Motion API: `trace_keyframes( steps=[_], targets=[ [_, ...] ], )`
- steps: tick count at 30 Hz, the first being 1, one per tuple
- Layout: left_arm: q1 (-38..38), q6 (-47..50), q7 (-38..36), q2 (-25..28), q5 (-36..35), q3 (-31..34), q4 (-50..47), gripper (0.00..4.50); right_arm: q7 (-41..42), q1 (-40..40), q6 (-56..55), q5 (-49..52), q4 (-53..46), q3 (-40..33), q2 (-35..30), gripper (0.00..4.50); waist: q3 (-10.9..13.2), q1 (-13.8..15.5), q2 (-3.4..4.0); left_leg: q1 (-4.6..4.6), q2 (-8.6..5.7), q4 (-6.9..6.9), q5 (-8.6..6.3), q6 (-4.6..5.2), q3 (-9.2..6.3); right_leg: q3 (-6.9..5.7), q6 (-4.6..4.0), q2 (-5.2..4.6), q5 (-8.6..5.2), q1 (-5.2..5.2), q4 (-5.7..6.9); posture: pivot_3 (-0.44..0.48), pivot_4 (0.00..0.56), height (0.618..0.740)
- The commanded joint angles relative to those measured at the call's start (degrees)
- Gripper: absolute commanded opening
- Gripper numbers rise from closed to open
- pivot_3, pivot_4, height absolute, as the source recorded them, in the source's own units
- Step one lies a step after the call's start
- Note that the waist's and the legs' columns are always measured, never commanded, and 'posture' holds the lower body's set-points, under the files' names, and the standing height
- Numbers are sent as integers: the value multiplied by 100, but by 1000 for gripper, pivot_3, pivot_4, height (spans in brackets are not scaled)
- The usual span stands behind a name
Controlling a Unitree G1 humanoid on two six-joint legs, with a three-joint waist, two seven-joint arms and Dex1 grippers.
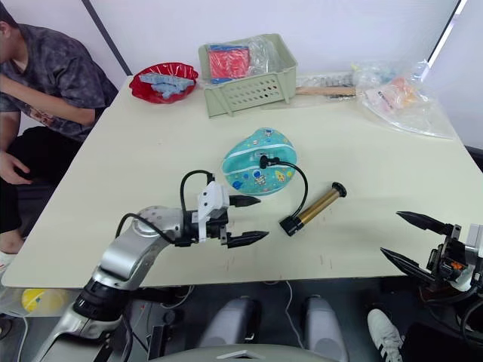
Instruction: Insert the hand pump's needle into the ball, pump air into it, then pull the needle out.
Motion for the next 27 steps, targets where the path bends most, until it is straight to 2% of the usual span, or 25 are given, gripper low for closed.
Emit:
trace_keyframes(
  steps=[1, 4, 10, 19, 27],
  targets=[
    [-417, -85, 5, -451, 107, -362, 224, 4361, 41, 102, -94, 49, -169, -74, 36, 4500, 1, 6, -1, 0, -2, 2, 0, 0, -2, -1, 1, -1, 0, 2, 0, 0, 150, 738],
    [-758, -71, 99, -817, 317, -619, 589, 4361, -68, 100, -206, -16, -186, -115, 96, 4500, 1, -2, -2, 0, -4, 2, 0, 0, -1, 1, 2, -3, 1, 4, -1, 0, 150, 738],
    [-1146, 401, 612, -1449, 485, -691, 1096, 4361, -222, 173, -332, -50, -221, -179, 164, 4500, 1, -14, -1, 3, -1, 2, 0, 0, -2, 2, 16, 3, -7, 4, 1, 0, 150, 738],
    [-1520, 855, 1117, -2153, 992, -1075, 1895, 4361, -344, 383, -554, -70, -213, -264, 215, 4500, 1, -1, -2, -1, -7, 3, 0, 1, -2, 3, 20, 0, -6, 4, -1, 0, 150, 738],
    [-1853, 887, 1511, -2717, 1356, -1214, 2594, 4361, -435, 470, -656, -76, -208, -244, 282, 4500, 2, -2, -3, 1, -5, 3, 0, 1, -3, 1, 25, 2, -9, 4, 0, 0, 150, 738]
  ],
)
